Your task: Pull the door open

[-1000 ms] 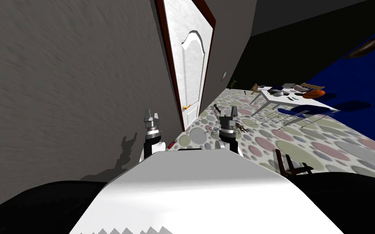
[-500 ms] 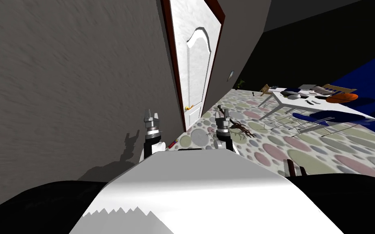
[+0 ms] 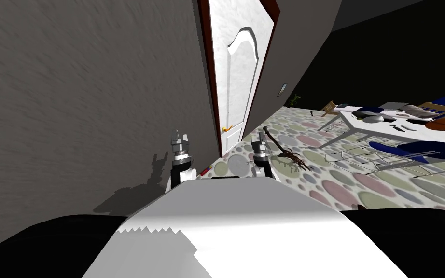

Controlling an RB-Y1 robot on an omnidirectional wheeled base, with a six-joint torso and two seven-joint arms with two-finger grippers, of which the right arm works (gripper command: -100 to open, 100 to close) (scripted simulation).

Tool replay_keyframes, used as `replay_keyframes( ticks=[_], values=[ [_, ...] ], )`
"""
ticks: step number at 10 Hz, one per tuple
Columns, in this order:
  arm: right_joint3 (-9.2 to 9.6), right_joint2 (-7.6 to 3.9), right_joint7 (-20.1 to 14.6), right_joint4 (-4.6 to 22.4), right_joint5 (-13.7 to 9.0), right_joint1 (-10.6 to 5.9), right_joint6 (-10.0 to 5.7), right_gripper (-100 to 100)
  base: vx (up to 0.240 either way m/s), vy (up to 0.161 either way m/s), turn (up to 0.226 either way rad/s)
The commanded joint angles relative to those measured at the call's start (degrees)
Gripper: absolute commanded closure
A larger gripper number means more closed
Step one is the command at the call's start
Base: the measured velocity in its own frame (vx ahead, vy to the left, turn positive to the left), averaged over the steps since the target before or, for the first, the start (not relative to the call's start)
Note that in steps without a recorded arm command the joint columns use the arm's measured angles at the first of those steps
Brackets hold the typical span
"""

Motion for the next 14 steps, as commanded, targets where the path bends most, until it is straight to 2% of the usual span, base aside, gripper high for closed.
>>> replay_keyframes(
  ticks=[1,2,3,4,5,6,7,8,9,10,11,12,13,14],
  values=[
    [0.49,-0.80,-0.71,2.86,0.08,-1.33,-0.39,-100,0.044,-0.042,0.124],
    [0.91,-1.49,-1.32,4.99,0.14,-2.43,-0.60,-100,0.071,-0.052,0.193],
    [0.91,-1.49,-1.32,6.29,0.14,-2.43,-0.60,-100,0.057,-0.036,0.084],
    [1.34,-2.18,-1.94,8.01,0.20,-3.53,-0.81,-100,0.048,-0.031,0.145],
    [1.34,-2.18,-1.94,9.02,0.20,-3.53,-0.81,-100,0.033,-0.029,0.062],
    [1.77,-2.89,-2.57,10.80,0.26,-4.65,-1.03,-100,0.037,-0.020,0.131],
    [1.77,-2.89,-2.57,11.75,0.26,-4.65,-1.03,-100,0.035,-0.026,0.065],
    [2.21,-3.60,-3.20,14.08,0.32,-5.79,-1.25,-100,0.038,-0.041,0.131],
    [2.21,-3.60,-3.20,14.49,0.32,-5.79,-1.25,-100,0.037,-0.041,0.077],
    [2.65,-4.30,-3.84,16.34,0.39,-6.92,-1.47,-100,0.044,-0.040,0.126],
    [2.65,-4.30,-3.84,17.23,0.39,-6.92,-1.47,-100,0.038,-0.033,0.080],
    [3.09,-5.01,-4.47,19.63,0.45,-8.05,-1.69,-100,0.048,-0.035,0.146],
    [3.09,-5.01,-4.47,19.96,0.45,-8.05,-1.69,-100,0.035,-0.035,0.073],
    [3.53,-5.72,-5.10,21.89,0.51,-9.18,-1.91,-100,0.038,-0.031,0.156]
  ],
)
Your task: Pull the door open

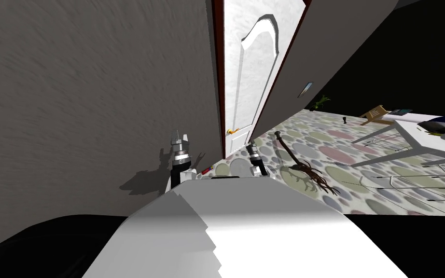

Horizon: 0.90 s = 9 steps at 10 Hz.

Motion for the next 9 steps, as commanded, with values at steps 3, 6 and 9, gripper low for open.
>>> replay_keyframes(
  ticks=[3,6,9],
  values=[
    [0.63,-1.15,-1.11,4.86,0.07,-1.71,-0.65,-100,0.037,-0.037,0.083],
    [1.48,-2.52,-2.34,10.19,0.19,-3.91,-1.07,-100,0.048,-0.055,0.140],
    [2.30,-3.84,-3.53,15.32,0.31,-6.03,-1.48,-100,0.045,-0.046,0.140]
  ],
)
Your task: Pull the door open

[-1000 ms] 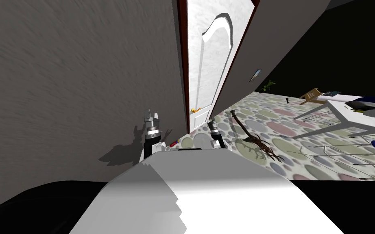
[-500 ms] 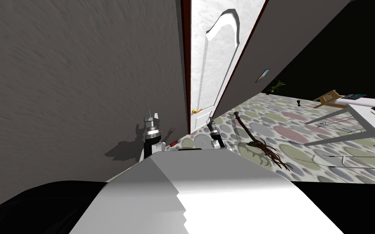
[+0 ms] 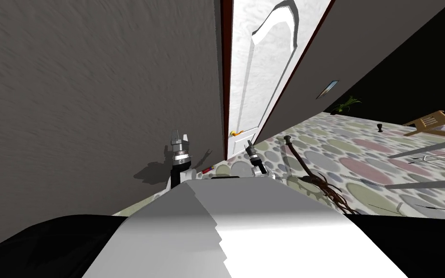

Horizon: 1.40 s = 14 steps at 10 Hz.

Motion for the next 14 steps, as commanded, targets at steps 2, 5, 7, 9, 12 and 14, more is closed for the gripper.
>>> replay_keyframes(
  ticks=[2,5,7,9,12,14],
  values=[
    [0.48,-0.72,-0.75,3.93,0.07,-1.62,-0.77,-100,0.022,-0.025,0.057],
    [1.23,-1.92,-1.84,8.44,0.18,-3.56,-1.15,-100,0.040,-0.050,0.129],
    [1.59,-2.50,-2.36,11.34,0.23,-4.49,-1.33,-100,0.031,-0.036,0.105],
    [2.25,-3.55,-3.31,15.05,0.33,-6.18,-1.65,-100,0.058,-0.064,0.186],
    [3.09,-4.89,-4.53,20.45,0.45,-8.36,-2.07,-100,0.046,-0.076,0.162],
    [3.54,-5.62,-5.18,23.53,0.51,-9.53,-2.30,-100,0.039,-0.058,0.145]
  ],
)
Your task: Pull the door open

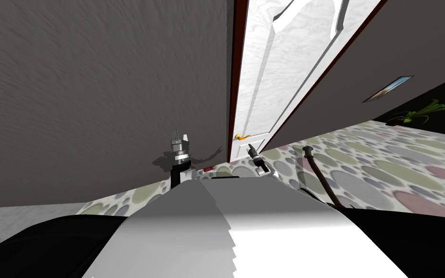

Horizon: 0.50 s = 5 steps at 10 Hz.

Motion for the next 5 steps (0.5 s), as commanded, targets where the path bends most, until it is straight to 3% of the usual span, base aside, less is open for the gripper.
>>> replay_keyframes(
  ticks=[1,2,3,5],
  values=[
    [0.47,-0.78,-0.71,2.63,0.06,-1.11,-0.01,-100,0.049,-0.062,0.210],
    [0.66,-1.09,-1.00,3.88,0.09,-1.62,-0.10,-100,0.042,-0.076,0.150],
    [0.54,-0.74,-0.73,3.47,0.09,-1.55,-0.30,-100,0.016,-0.035,0.023],
    [-1.61,-0.40,-0.93,7.53,0.74,-3.52,-1.43,-100,0.025,0.011,0.172]
  ],
)
